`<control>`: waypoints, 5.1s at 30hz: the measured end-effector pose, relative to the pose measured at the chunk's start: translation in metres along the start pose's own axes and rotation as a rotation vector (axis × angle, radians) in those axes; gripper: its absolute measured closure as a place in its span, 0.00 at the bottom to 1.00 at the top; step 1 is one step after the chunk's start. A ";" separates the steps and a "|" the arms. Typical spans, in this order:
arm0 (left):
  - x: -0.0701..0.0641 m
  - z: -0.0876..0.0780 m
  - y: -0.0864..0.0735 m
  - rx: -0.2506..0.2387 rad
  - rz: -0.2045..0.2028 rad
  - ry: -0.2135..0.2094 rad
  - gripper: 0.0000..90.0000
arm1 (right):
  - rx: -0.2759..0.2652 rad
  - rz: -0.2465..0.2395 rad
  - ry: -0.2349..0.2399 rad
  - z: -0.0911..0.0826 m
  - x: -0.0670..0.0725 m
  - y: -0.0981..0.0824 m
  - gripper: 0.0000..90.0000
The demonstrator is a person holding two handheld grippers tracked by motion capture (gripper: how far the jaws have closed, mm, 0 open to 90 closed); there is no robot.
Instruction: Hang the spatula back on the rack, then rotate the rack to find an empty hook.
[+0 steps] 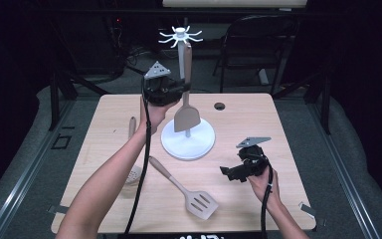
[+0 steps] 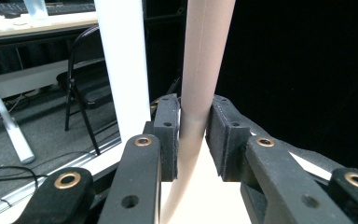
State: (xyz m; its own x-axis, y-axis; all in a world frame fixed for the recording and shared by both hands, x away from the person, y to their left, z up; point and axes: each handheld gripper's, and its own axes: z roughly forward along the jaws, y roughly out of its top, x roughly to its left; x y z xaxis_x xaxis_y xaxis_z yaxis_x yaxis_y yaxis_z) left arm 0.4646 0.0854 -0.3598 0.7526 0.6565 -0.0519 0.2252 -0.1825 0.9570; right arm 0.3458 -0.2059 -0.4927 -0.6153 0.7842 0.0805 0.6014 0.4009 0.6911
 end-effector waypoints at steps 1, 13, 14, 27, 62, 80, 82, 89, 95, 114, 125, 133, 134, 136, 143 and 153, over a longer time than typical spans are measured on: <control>0.000 0.000 0.000 -0.001 0.000 0.001 0.82 | 0.000 0.000 0.000 0.000 0.000 0.000 0.00; 0.003 -0.004 -0.004 0.010 -0.028 0.033 0.49 | 0.003 -0.003 -0.002 0.000 -0.001 -0.001 0.00; 0.003 -0.004 -0.004 0.010 -0.028 0.033 0.45 | 0.001 -0.001 0.001 0.000 -0.001 -0.001 0.00; 0.022 -0.040 -0.001 0.013 -0.043 0.041 0.21 | 0.009 0.003 0.003 0.001 0.000 -0.001 0.00; 0.022 -0.073 0.086 -0.109 0.074 0.091 1.00 | 0.034 0.004 -0.006 0.003 -0.005 -0.003 0.03; 0.030 -0.063 0.092 -0.095 0.070 0.137 1.00 | 0.033 0.002 -0.007 0.003 -0.005 -0.003 0.03; 0.029 -0.066 0.091 -0.097 0.071 0.130 1.00 | 0.036 0.001 -0.007 0.003 -0.005 -0.003 0.03; 0.022 -0.076 0.082 -0.098 0.087 0.114 1.00 | 0.041 -0.001 -0.007 0.003 -0.004 -0.003 0.03; 0.015 -0.085 0.077 -0.108 0.094 0.078 1.00 | 0.039 -0.006 -0.010 0.003 -0.003 -0.002 0.03; 0.000 -0.073 0.092 -0.101 0.142 0.081 1.00 | 0.041 -0.003 -0.011 0.003 -0.004 -0.003 0.03; 0.006 -0.072 0.093 -0.092 0.135 0.107 1.00 | 0.039 -0.006 -0.010 0.004 -0.003 -0.002 0.03; 0.013 -0.072 0.094 -0.085 0.123 0.129 1.00 | 0.039 -0.003 -0.007 0.004 -0.003 -0.002 0.03; 0.014 -0.072 0.094 -0.085 0.122 0.129 1.00 | 0.040 -0.004 -0.006 0.004 -0.003 -0.002 0.03; 0.015 -0.071 0.094 -0.086 0.120 0.134 1.00 | 0.039 -0.002 -0.003 0.005 -0.003 -0.003 0.03; 0.020 -0.070 0.095 -0.074 0.115 0.145 1.00 | 0.041 -0.004 -0.003 0.005 -0.003 -0.003 0.03; 0.023 -0.077 0.092 -0.091 0.099 0.158 0.96 | 0.039 0.000 0.002 0.005 -0.003 -0.003 0.03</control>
State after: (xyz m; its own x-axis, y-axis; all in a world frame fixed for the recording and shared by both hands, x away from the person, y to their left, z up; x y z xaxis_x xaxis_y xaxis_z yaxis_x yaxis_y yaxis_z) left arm 0.4549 0.1399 -0.2511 0.6602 0.7467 0.0819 0.0932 -0.1896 0.9774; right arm 0.3480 -0.2069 -0.4983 -0.6163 0.7832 0.0823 0.6209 0.4189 0.6626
